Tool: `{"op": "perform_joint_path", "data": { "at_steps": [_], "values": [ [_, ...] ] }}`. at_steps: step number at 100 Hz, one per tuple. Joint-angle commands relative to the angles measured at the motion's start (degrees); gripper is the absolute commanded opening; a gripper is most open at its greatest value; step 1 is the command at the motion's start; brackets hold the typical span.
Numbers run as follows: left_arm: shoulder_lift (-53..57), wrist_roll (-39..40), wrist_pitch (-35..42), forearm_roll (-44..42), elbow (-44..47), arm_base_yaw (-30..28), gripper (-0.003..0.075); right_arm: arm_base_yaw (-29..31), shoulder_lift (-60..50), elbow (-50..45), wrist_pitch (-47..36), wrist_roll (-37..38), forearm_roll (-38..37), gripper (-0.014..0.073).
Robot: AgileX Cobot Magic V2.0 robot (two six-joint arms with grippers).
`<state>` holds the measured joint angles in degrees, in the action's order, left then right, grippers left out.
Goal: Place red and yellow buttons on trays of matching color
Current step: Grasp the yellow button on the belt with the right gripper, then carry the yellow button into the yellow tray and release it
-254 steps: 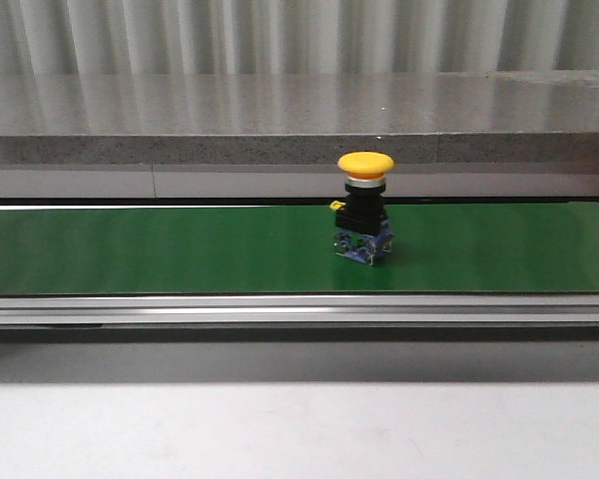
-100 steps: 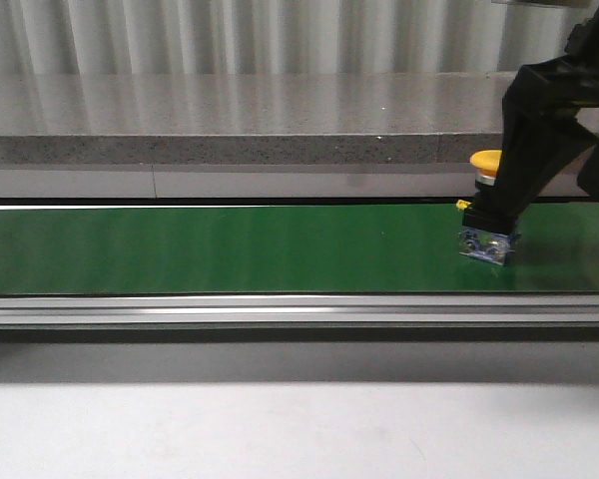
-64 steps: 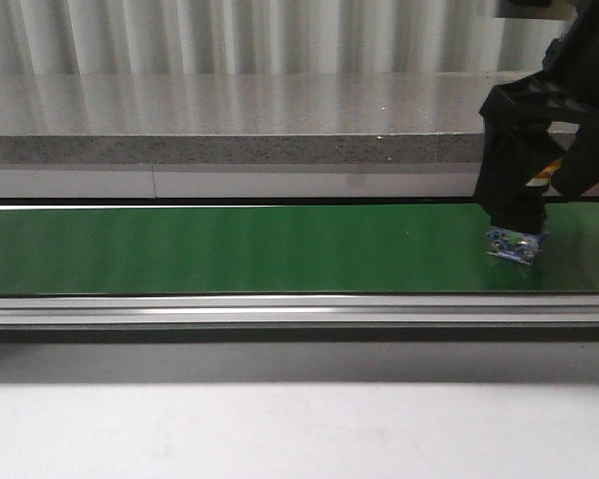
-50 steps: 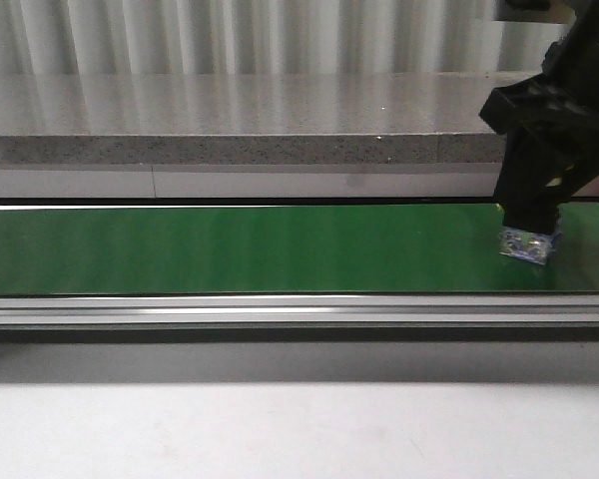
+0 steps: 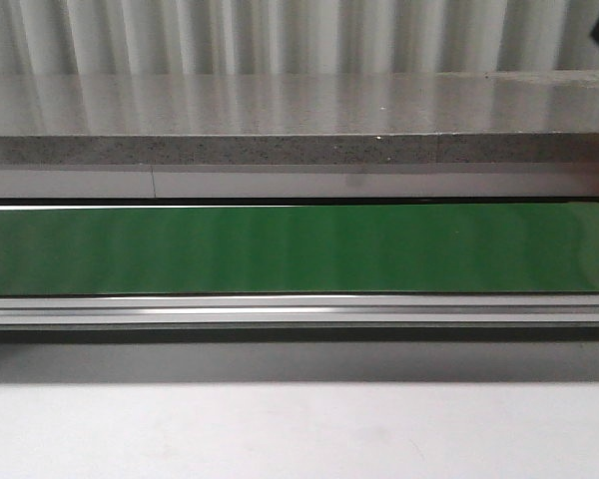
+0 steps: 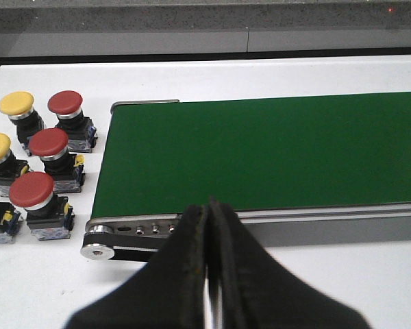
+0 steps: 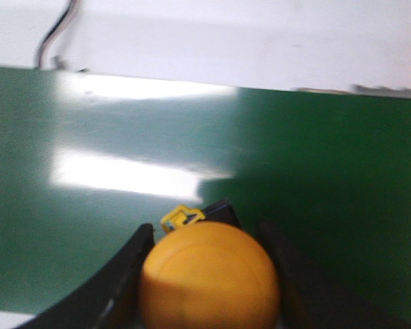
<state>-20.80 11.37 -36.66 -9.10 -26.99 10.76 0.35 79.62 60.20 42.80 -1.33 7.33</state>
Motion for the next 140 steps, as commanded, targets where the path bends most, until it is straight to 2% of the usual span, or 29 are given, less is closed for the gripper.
{"op": "perform_joint_path", "data": {
  "at_steps": [1,15,27,41,61,70,140],
  "values": [
    [-0.4,0.0,3.8,0.0,-1.5,0.4,-0.002,5.9,-3.9,1.6,-0.2,5.5,-4.0,0.0152],
    [-0.4,0.0,3.8,0.3,-1.5,0.4,-0.002,16.3,-5.3,1.5,0.0,8.0,-7.8,0.0152],
    [-0.4,0.0,3.8,0.3,-1.5,0.4,-0.002,24.7,-5.5,0.9,-2.0,10.3,-8.2,0.0152],
    [-0.4,0.0,3.8,0.3,-1.5,0.4,-0.002,29.4,-5.4,-3.2,-8.8,13.5,-8.2,0.0152],
    [-0.4,0.0,3.8,0.3,-1.5,0.4,-0.002,29.9,-5.4,-11.7,-17.9,14.8,-8.2,0.0152],
    [-0.4,0.0,3.8,0.3,-1.5,0.4,-0.002,30.0,-4.8,-12.8,-20.6,15.6,-8.2,0.0152],
    [-0.4,0.0,3.9,0.7,-1.5,0.4,-0.002,30.0,8.0,-12.8,-21.6,15.6,-8.2,0.0153]
  ]
}}
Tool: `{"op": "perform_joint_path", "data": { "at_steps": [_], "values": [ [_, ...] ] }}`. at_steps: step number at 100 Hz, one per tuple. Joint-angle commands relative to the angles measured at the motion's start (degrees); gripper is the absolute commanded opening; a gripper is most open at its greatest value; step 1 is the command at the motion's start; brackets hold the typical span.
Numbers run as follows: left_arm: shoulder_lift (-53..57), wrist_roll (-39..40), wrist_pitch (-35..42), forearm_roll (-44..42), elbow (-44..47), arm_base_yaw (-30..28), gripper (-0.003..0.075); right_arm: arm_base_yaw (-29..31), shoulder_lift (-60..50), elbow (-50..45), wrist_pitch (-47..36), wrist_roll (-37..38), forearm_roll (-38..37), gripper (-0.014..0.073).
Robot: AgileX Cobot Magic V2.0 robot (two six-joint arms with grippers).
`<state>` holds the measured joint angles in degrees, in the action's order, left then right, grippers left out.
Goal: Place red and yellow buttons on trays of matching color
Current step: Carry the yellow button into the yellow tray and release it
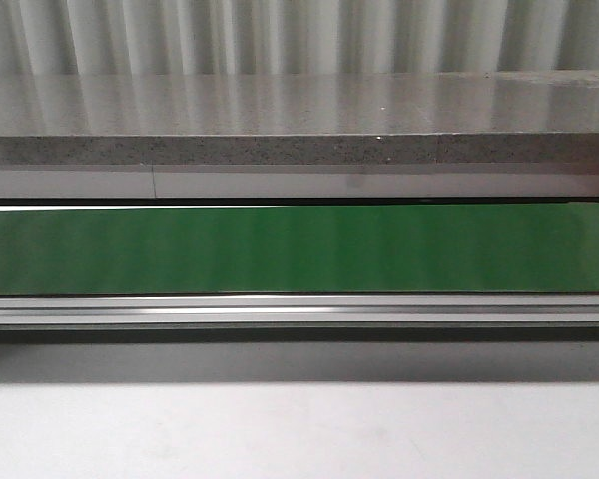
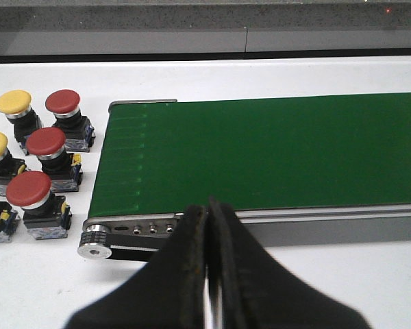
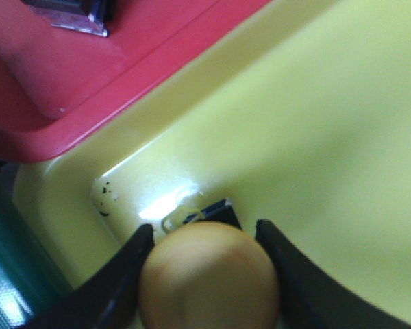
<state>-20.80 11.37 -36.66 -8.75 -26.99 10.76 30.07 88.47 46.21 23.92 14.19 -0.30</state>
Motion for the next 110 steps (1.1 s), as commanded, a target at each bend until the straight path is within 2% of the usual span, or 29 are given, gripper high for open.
{"op": "perform_joint_path", "data": {
  "at_steps": [1,12,19,38,45,85,97,110],
  "values": [
    [-0.4,0.0,3.9,0.4,-1.5,0.4,-0.002,0.3,-0.6,1.2,-2.7,0.1,-0.6,0.0153],
    [-0.4,0.0,3.9,0.5,-1.5,0.4,-0.002,0.3,0.5,1.2,-2.4,0.1,-0.6,0.0159],
    [-0.4,0.0,3.9,0.5,-1.5,0.4,-0.002,0.3,0.6,1.3,-2.2,0.1,-0.6,0.0202],
    [-0.4,0.0,3.9,0.5,-1.5,0.4,-0.002,0.3,0.4,1.4,-1.9,0.1,-0.6,0.0502],
    [-0.4,0.0,3.9,0.5,-1.5,0.4,-0.002,0.3,-0.3,1.4,-1.7,0.1,-0.4,0.0568],
    [-0.4,0.0,4.0,0.5,-1.5,0.4,-0.002,-0.5,-12.7,3.7,1.4,0.1,-0.3,0.058],
    [-0.4,0.0,4.0,0.5,-1.5,0.4,-0.002,-3.4,-16.9,3.7,1.1,0.1,-0.1,0.058],
    [-0.4,0.0,4.0,0.5,-1.5,0.4,-0.002,-9.6,-21.6,3.7,0.2,-0.9,-0.1,0.058]
  ]
}}
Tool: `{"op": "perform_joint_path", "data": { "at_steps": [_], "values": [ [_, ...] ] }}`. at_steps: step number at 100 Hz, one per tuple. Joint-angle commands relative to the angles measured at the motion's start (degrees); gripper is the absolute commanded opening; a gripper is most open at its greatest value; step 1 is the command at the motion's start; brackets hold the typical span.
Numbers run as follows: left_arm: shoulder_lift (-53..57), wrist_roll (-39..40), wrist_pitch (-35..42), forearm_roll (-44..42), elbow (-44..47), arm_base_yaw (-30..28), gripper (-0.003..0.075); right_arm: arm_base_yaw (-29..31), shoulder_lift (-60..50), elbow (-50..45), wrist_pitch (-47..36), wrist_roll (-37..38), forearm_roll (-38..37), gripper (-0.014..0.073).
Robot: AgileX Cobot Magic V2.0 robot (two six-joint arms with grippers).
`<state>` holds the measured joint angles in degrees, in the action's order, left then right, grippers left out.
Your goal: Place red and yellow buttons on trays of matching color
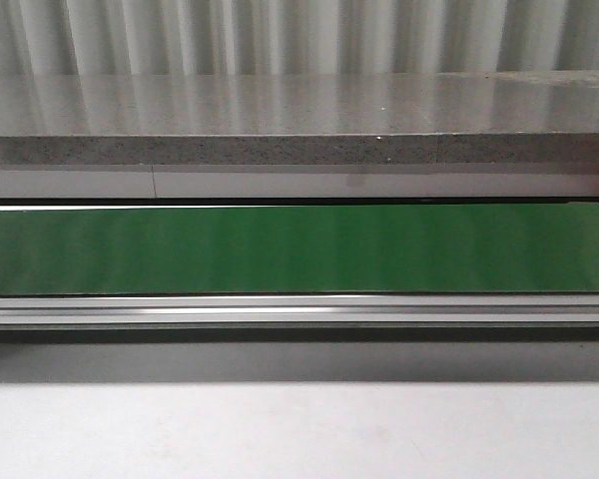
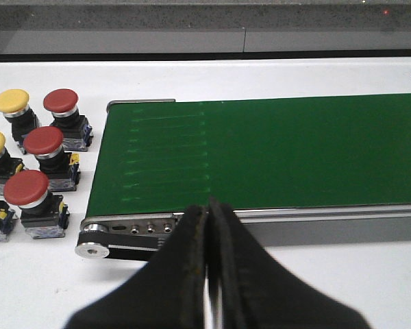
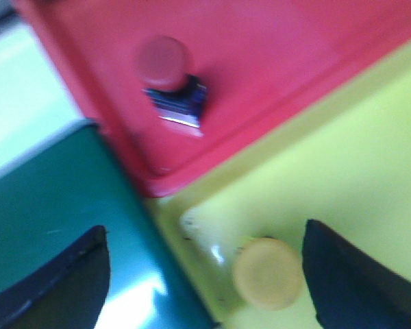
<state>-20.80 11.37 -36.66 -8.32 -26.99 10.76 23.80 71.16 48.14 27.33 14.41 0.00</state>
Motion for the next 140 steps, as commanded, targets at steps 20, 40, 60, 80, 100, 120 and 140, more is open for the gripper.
{"op": "perform_joint_path", "data": {
  "at_steps": [20,40,60,80,100,120,140],
  "values": [
    [-0.4,0.0,4.0,0.0,-1.5,0.4,-0.002,-14.8,-13.0,1.8,-3.0,-7.1,-0.4,0.057],
    [-0.4,0.0,4.0,0.0,-1.5,0.4,-0.002,-21.0,-20.1,0.1,1.2,-10.2,-0.4,0.0482],
    [-0.4,0.0,4.1,0.0,-1.5,0.4,-0.002,-22.9,-25.6,-2.7,6.4,-10.9,-0.4,0.0265],
    [-0.4,0.0,4.6,0.0,-1.5,0.4,-0.002,-23.0,-30.4,-5.3,7.2,-11.2,-0.4,-0.0033],
    [-0.4,0.0,4.7,0.0,-1.5,0.4,-0.002,-23.0,-31.1,-5.4,8.6,-11.2,-0.4,-0.0066],
    [-0.4,0.0,4.6,0.0,-1.5,0.4,-0.002,-23.0,-31.1,-5.4,9.2,-11.2,-0.4,-0.0066],
    [-0.4,0.0,4.3,0.0,-1.5,0.4,-0.0009,-23.0,-31.1,-5.4,9.2,-11.2,-0.4,-0.0066]
  ]
}}
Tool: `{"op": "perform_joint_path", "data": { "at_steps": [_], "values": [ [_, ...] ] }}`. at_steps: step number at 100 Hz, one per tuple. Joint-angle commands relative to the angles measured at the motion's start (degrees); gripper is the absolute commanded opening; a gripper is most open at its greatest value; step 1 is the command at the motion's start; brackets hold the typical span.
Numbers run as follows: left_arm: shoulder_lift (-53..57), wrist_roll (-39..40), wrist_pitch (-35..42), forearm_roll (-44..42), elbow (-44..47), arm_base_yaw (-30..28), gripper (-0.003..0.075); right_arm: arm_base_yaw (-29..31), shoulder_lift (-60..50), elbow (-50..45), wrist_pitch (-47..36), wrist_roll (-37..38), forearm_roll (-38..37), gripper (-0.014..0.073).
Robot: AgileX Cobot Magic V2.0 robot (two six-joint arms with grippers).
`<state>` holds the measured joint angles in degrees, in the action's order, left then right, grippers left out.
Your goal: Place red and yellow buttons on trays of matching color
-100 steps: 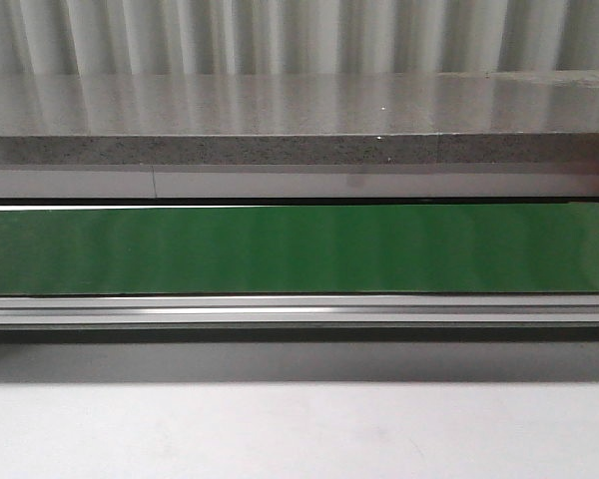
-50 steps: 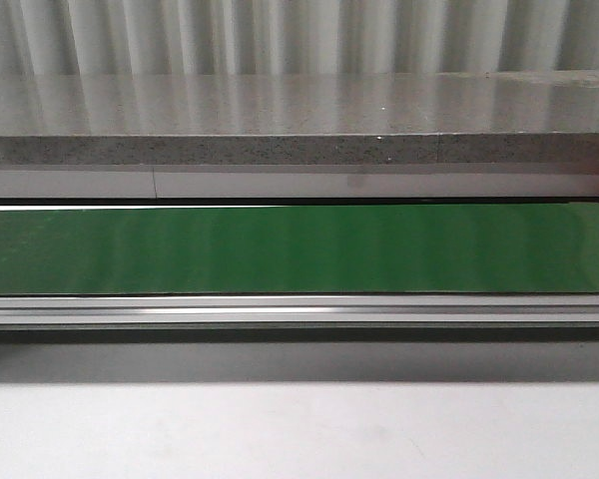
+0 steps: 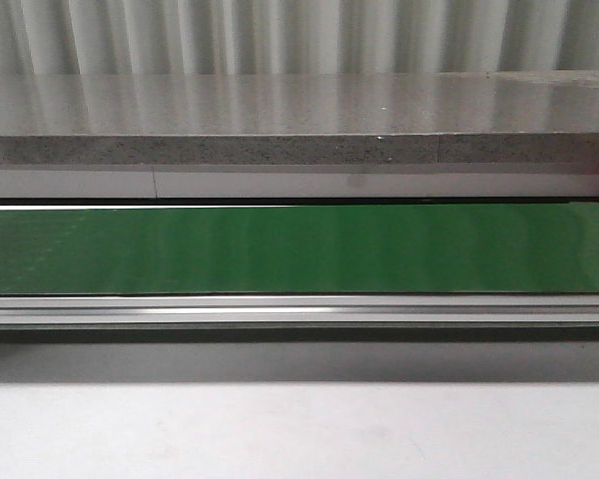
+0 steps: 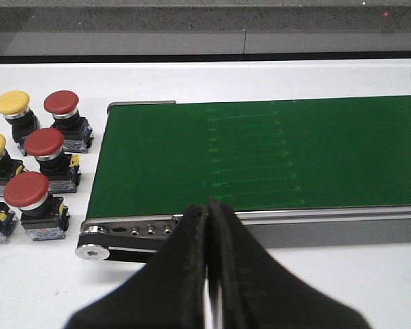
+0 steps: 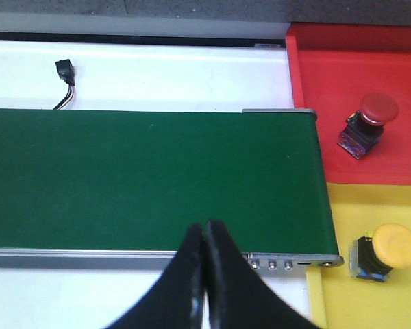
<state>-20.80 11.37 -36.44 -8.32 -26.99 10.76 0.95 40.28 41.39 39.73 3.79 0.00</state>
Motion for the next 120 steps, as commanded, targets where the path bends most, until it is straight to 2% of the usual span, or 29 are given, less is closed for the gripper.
{"op": "perform_joint_path", "data": {
  "at_steps": [1,10,27,36,50,61,81,93,120],
  "values": [
    [-0.4,0.0,4.1,0.0,-1.5,0.4,-0.0001,-0.1,-0.2,1.4,-3.2,-0.6,-0.4,-0.0066],
    [-0.4,0.0,4.0,0.0,-1.5,0.4,0.0094,-0.1,-0.2,1.4,-3.2,-0.6,-0.4,-0.0066],
    [-0.4,0.0,4.2,0.0,-1.5,0.4,0.0459,-0.1,-0.2,1.4,-3.2,-0.6,-0.4,-0.0066],
    [-0.4,0.0,4.9,0.0,-1.5,0.4,0.0559,-0.1,-0.2,1.4,-3.2,-0.6,-0.4,-0.0066],
    [-0.4,0.2,5.7,0.0,-1.5,0.4,0.0567,-0.1,-0.2,1.4,-3.2,-0.6,-0.4,-0.0066],
    [-0.6,4.2,7.5,-1.7,-1.6,0.2,0.0567,-0.1,-0.2,1.4,-3.2,-0.6,-0.4,-0.0066],
    [-5.0,21.7,4.0,-15.2,-6.3,-2.9,0.0567,-0.1,-0.2,1.4,-3.2,-0.6,-0.4,-0.0066],
    [-10.1,28.5,1.5,-20.0,-9.5,-5.5,0.0567,-0.1,-0.2,1.4,-3.2,-0.6,-0.4,-0.0066],
    [-24.1,31.7,3.5,-19.7,-14.6,-13.4,0.0567,-0.1,-0.2,1.4,-3.2,-0.6,-0.4,-0.0066]
  ]
}}
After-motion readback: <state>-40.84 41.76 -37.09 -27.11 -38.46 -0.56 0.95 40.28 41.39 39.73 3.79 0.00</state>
